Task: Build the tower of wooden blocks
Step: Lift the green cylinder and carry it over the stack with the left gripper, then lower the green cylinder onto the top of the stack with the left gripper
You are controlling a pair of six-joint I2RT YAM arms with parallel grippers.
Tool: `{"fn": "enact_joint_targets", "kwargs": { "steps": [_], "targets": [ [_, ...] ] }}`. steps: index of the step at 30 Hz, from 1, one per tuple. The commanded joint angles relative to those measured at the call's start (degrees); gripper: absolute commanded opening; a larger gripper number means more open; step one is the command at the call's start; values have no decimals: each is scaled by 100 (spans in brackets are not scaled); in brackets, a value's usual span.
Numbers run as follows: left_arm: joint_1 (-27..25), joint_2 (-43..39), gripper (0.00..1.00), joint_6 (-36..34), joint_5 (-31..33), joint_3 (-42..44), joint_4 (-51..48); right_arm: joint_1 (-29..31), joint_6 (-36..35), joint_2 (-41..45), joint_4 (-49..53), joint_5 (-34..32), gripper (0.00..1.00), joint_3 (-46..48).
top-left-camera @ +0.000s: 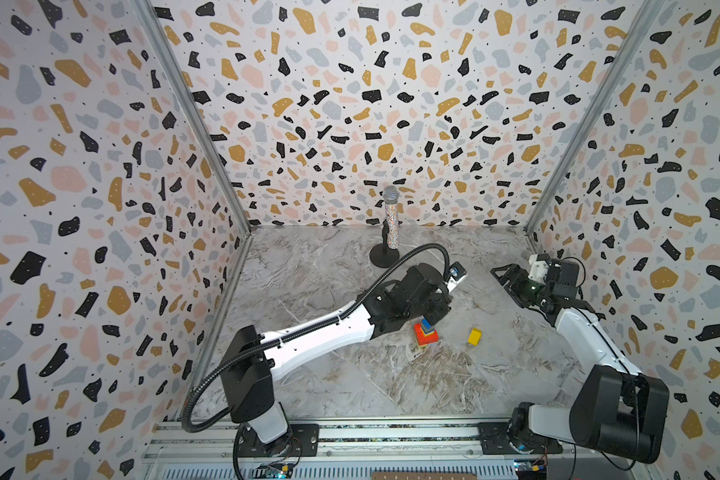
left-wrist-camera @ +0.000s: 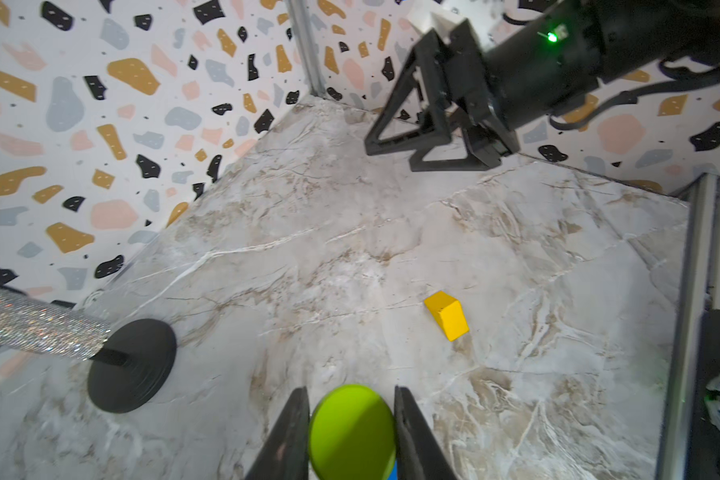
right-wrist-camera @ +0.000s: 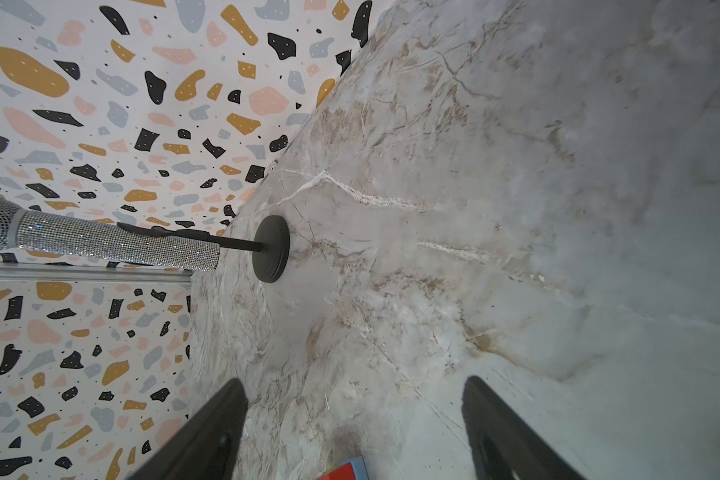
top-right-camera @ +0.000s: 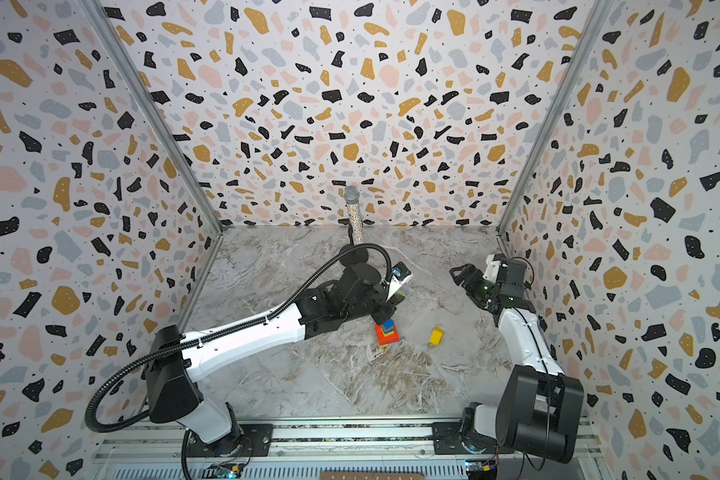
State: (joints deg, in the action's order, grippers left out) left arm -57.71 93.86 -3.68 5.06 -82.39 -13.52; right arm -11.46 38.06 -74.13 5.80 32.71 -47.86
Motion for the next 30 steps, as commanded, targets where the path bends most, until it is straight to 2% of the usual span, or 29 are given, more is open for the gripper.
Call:
{"fn": "enact_joint_targets", "kwargs": {
  "steps": [1,6,14,30],
  "targets": [
    [12,27,29,-99,-115,143,89,142,-123,172,-193,-71,83,64],
    [14,222,29,-111,-233,165,24,344,-245,196,-104,-80,83,46],
    [14,-326,29,372,-190,1266,984,434,-247,216,-163,47,83,27],
    [14,-362,29,735,-356,1775,1834,452,-273,188,-132,99,83,4]
  ]
}}
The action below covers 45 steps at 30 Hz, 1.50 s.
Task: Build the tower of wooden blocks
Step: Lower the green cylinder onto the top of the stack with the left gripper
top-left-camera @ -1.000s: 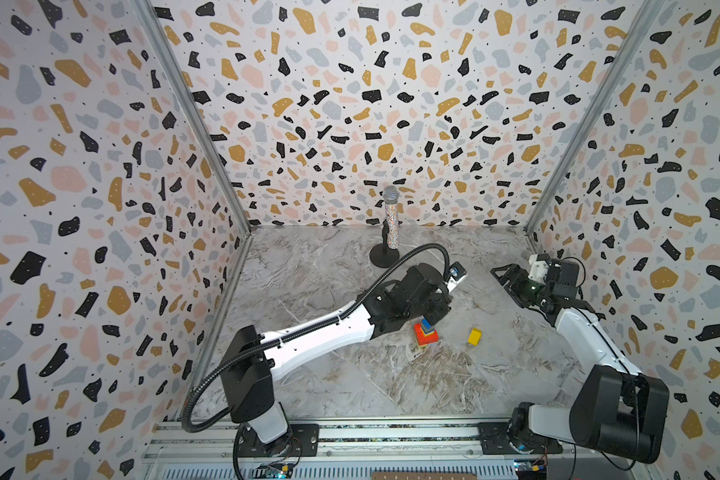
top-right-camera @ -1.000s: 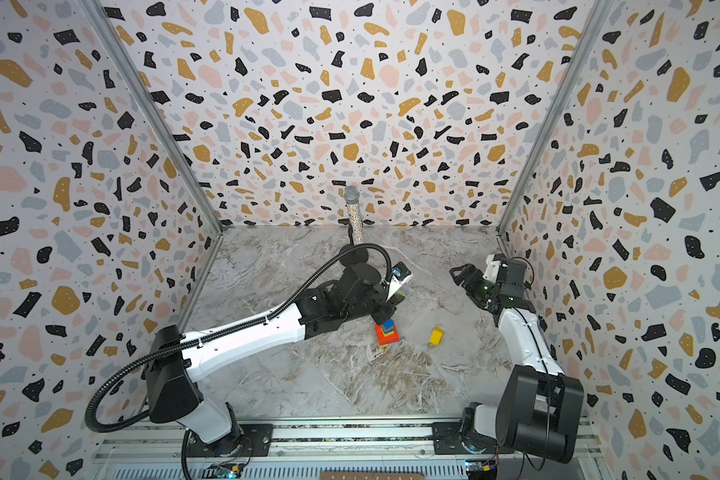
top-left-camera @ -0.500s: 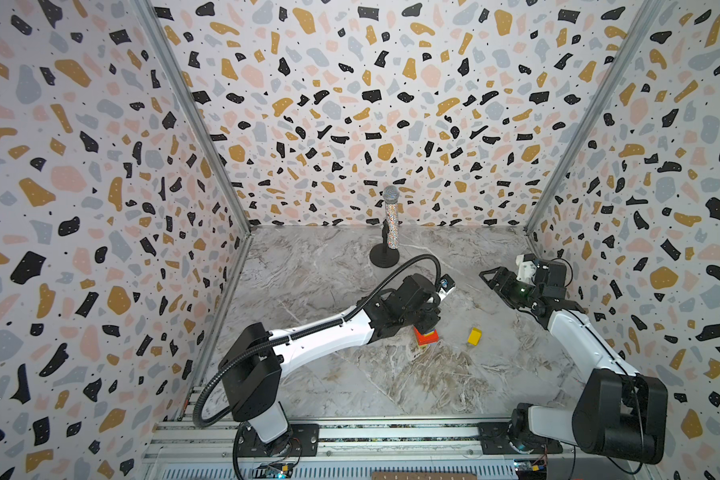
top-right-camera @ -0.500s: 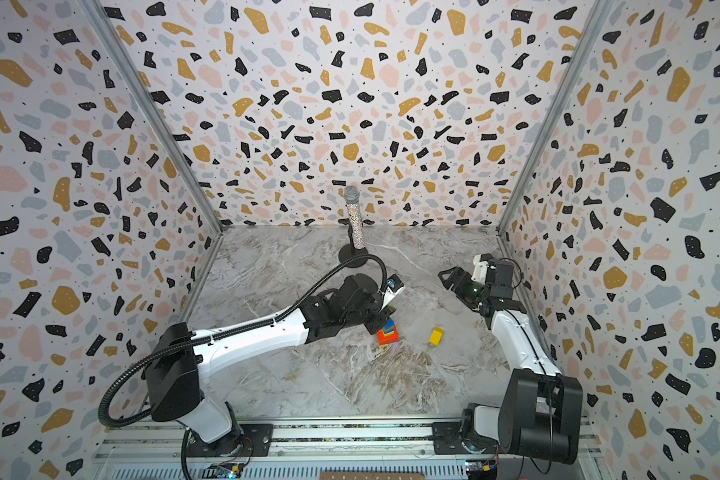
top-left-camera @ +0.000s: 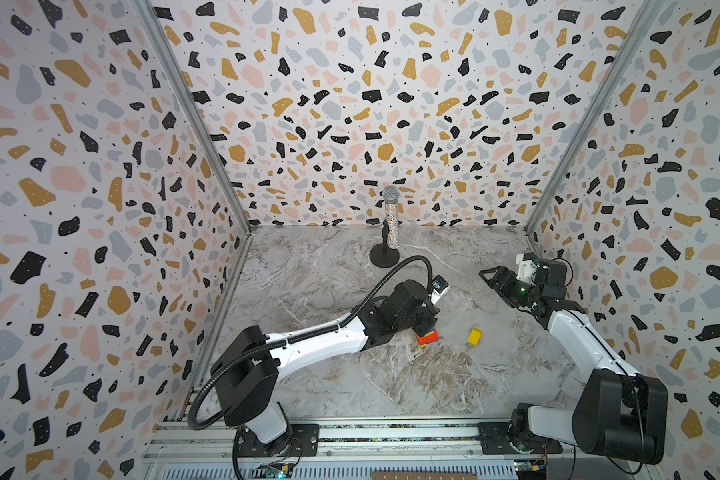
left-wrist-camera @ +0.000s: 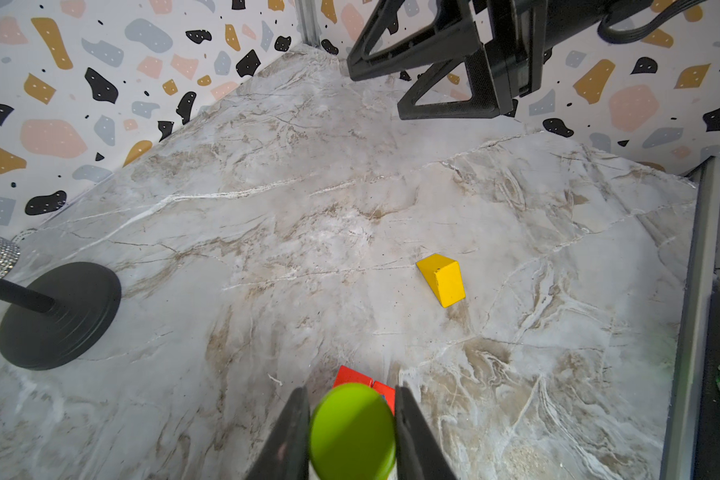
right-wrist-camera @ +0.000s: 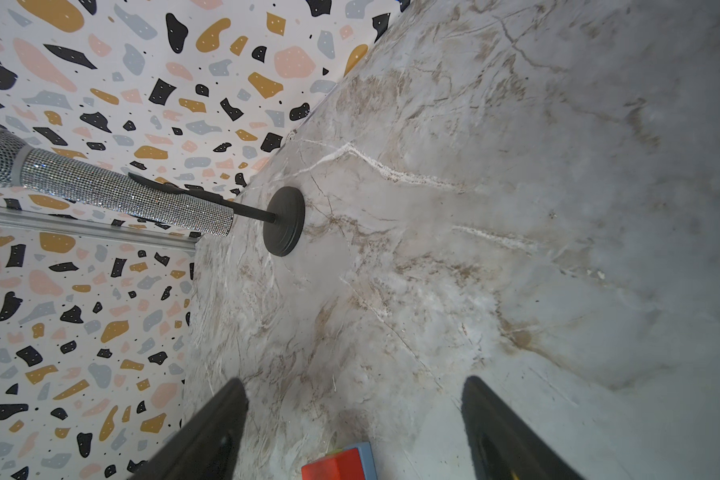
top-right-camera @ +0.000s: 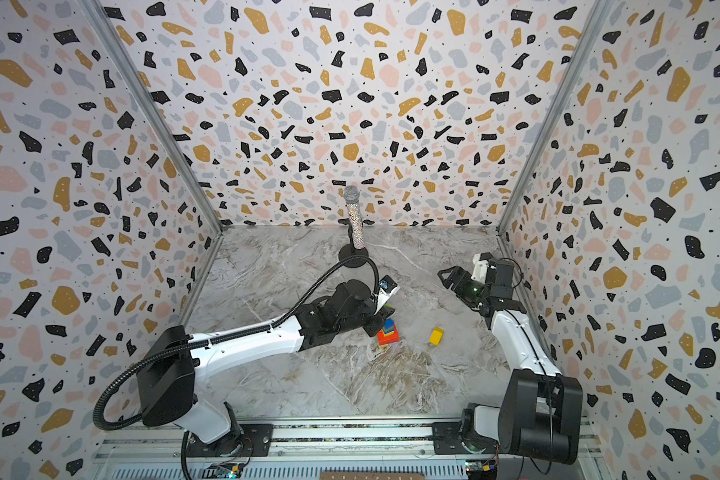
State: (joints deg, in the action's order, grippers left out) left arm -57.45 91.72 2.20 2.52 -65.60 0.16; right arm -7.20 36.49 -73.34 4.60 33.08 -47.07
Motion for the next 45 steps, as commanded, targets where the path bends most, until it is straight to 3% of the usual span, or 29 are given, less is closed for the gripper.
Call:
{"fn": "enact_joint_targets", "kwargs": {
  "steps": [1,45],
  "targets": [
    [-12,-161,29,162,-116,120,481,28,-119,111,-12,59,83,-74],
    [-21,96,28,441,-129,654,1189,87,-202,101,85,71,83,-153]
  ]
}}
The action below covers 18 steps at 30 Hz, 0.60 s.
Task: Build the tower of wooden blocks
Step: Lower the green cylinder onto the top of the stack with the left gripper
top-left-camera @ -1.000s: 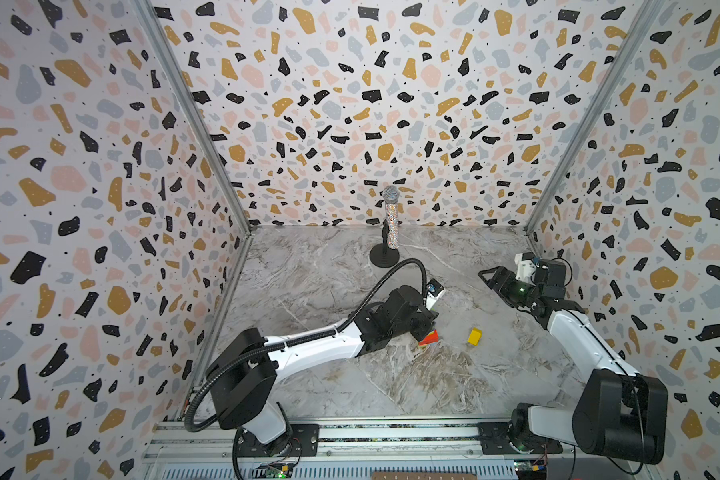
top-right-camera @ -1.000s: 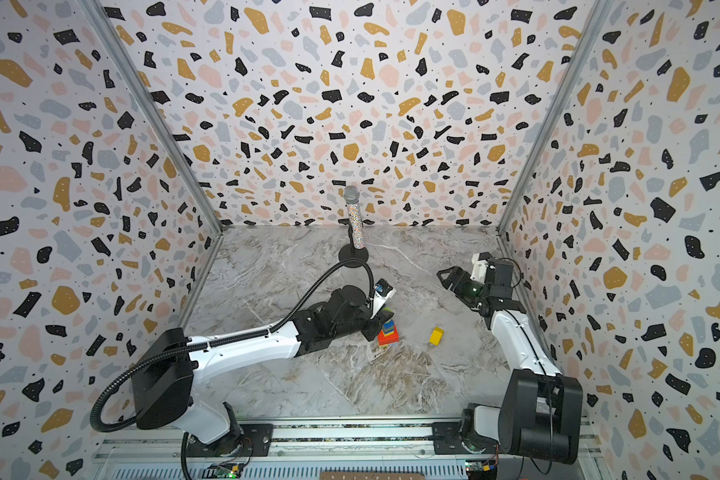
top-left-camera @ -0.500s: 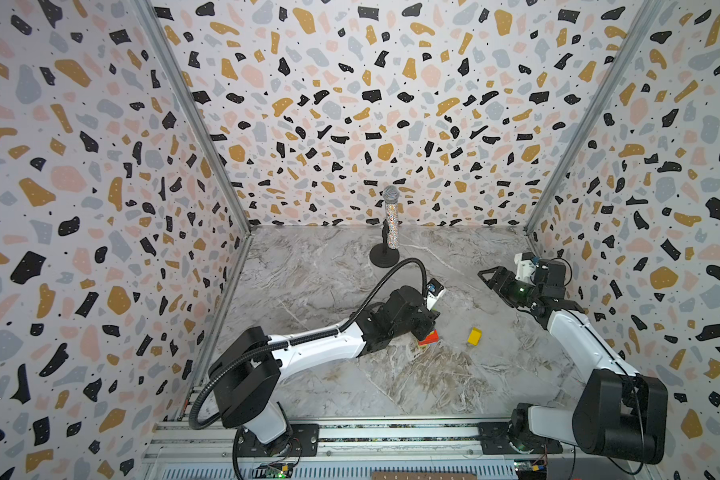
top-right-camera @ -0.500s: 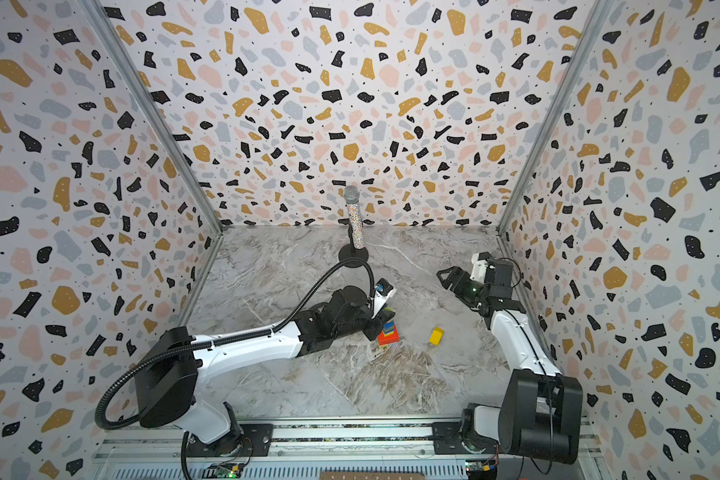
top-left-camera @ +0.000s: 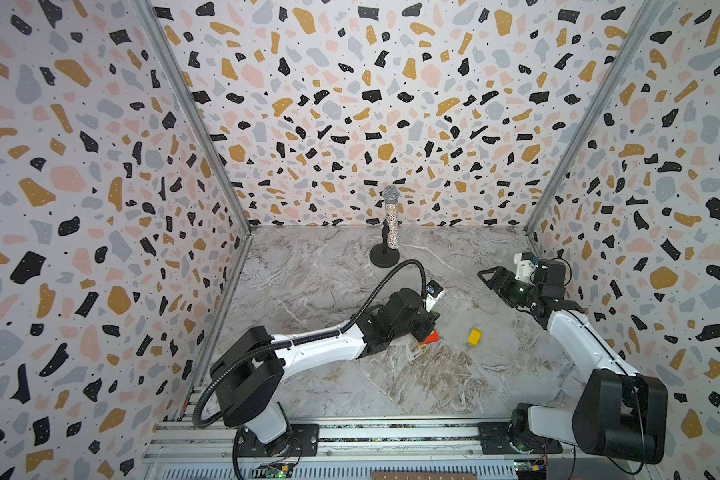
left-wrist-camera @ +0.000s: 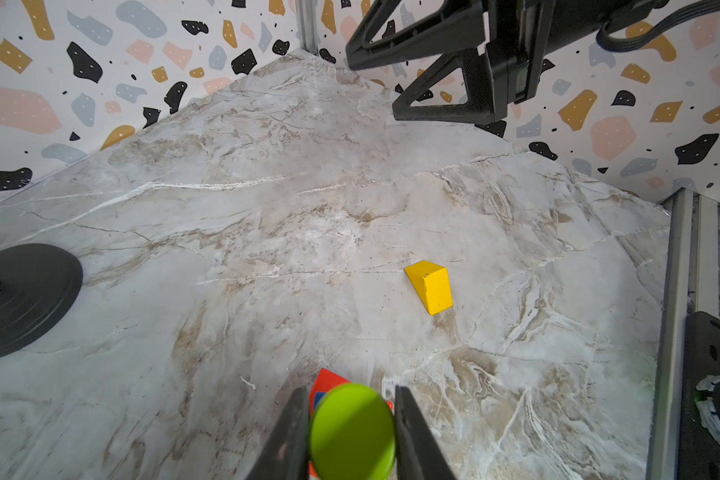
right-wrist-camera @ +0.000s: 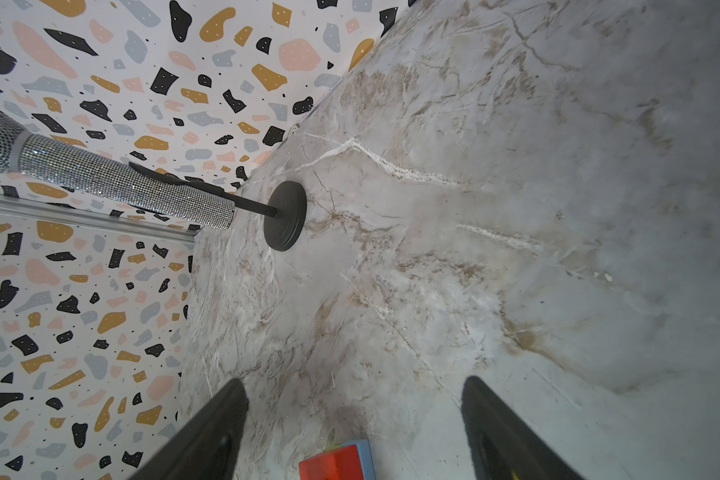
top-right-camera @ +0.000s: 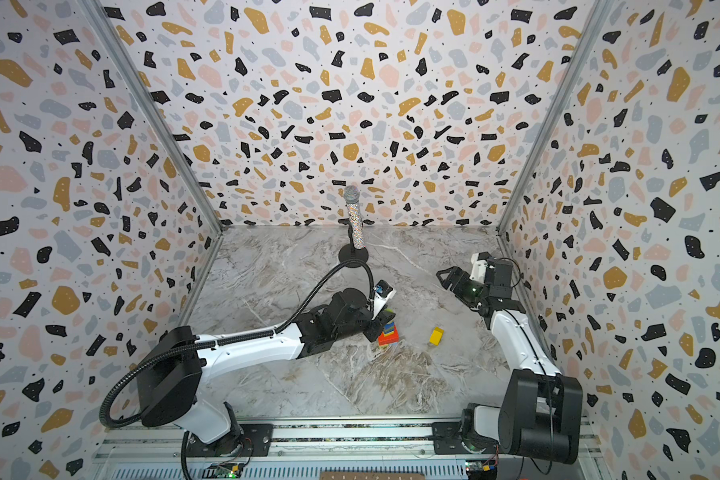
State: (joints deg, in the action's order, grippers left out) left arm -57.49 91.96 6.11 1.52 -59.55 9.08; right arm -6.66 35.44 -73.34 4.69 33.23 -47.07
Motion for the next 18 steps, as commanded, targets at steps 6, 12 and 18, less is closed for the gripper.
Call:
{"fn": "enact_joint_targets", "kwargs": {
  "steps": [6,12,18],
  "targets": [
    [-16,75,27,62,-29,125,349,32,-81,101,68,60,83,-153],
    [-16,107,27,83,-29,137,424,29,-81,119,68,56,83,-127],
    [-16,129,27,101,-20,168,489,32,-81,135,50,75,83,-101]
  ]
}}
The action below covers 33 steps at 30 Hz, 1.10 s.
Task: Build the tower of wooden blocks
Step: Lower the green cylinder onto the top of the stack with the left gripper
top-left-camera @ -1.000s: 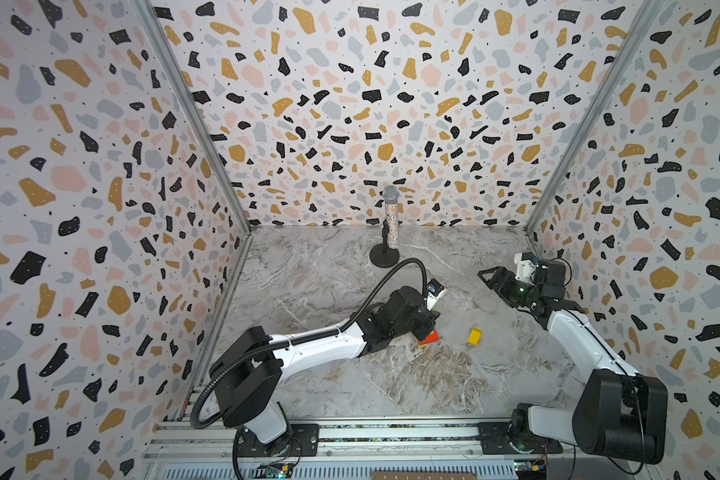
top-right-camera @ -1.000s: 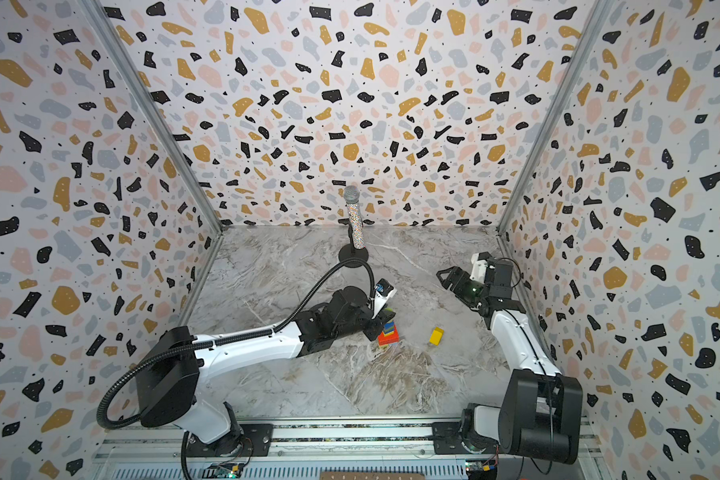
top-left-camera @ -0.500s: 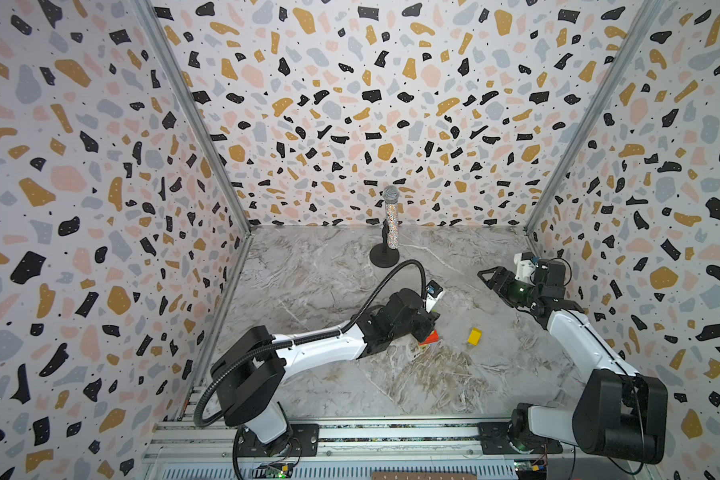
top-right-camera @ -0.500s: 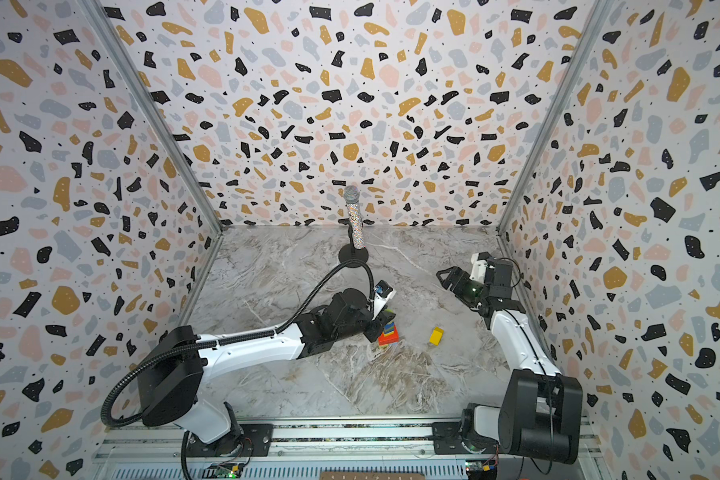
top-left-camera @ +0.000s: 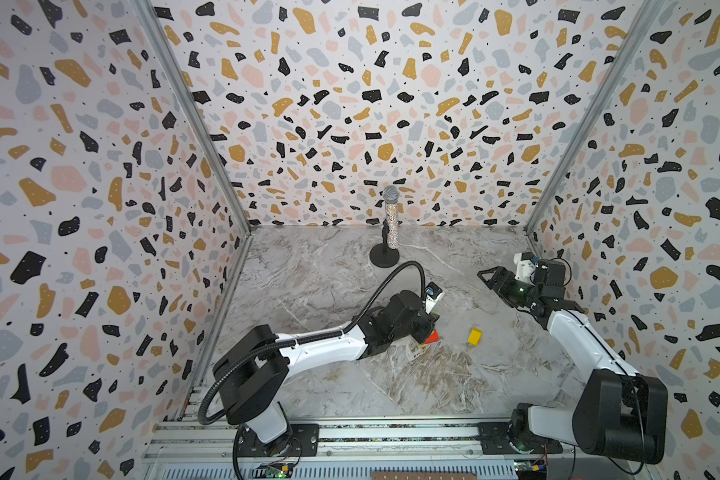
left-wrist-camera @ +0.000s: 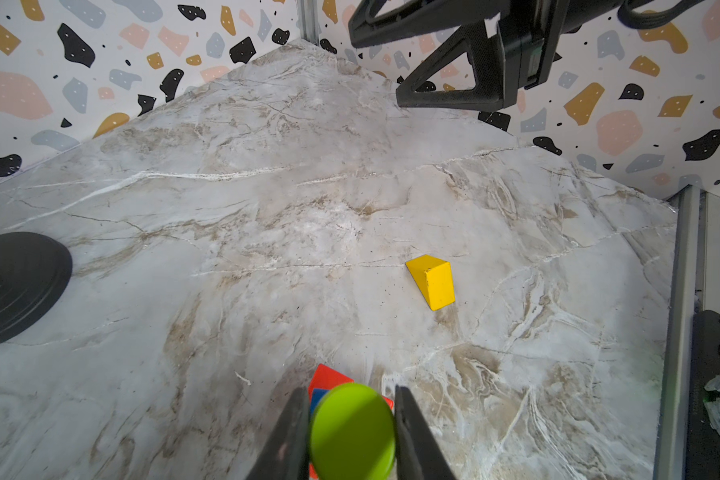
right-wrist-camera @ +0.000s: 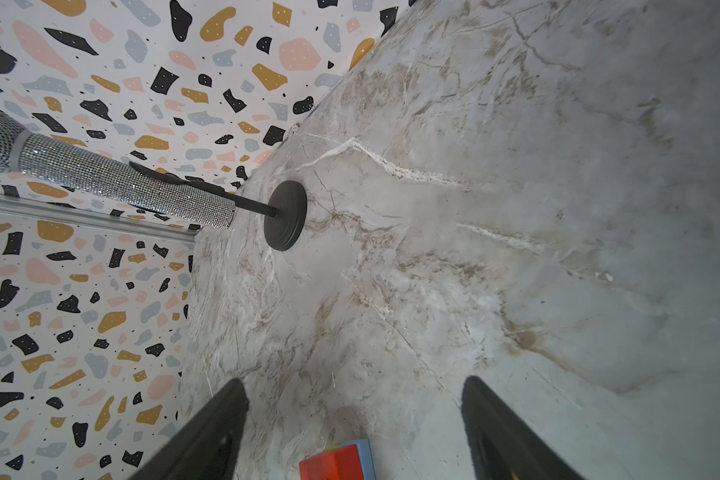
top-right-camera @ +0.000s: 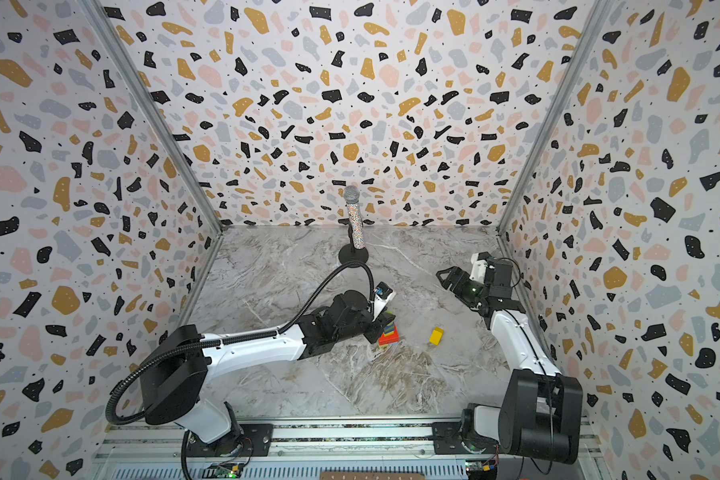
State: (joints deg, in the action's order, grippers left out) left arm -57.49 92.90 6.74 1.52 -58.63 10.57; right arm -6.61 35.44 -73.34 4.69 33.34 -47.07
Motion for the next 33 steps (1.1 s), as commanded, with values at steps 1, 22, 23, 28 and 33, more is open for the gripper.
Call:
{"fn": "enact_joint_targets", "kwargs": {
  "steps": [1,22,23,28,33],
  "targets": [
    [-16,48,27,39,-18,80,341,28,-81,147,50,67,83,-101],
    [-17,138,27,-30,33,72,341,25,-37,267,26,172,78,-57],
    [-16,149,27,-35,33,65,336,28,-37,267,32,173,79,-57],
    [-16,173,27,-45,67,79,330,28,-37,267,23,190,78,-57],
    [-16,189,27,-49,94,74,343,22,-35,271,15,199,78,-57]
  ]
}}
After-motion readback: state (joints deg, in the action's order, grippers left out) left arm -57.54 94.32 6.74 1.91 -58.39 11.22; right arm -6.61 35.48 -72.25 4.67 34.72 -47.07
